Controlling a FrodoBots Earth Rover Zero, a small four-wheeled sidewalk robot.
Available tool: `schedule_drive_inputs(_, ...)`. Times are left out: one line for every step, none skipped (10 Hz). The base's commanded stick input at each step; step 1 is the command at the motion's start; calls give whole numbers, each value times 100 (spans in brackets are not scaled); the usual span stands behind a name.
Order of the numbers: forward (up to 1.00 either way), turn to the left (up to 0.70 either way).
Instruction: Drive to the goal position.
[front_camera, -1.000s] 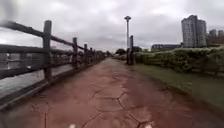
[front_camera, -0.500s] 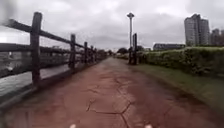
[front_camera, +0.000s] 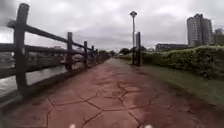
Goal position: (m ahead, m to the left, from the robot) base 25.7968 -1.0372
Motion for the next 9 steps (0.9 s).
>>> schedule_drive_inputs(85,1)
schedule_drive_inputs(85,1)
schedule_drive_inputs(85,1)
schedule_drive_inputs(85,1)
schedule_drive_inputs(85,1)
schedule_drive_inputs(85,1)
schedule_drive_inputs(85,1)
schedule_drive_inputs(85,1)
schedule_drive_inputs(85,1)
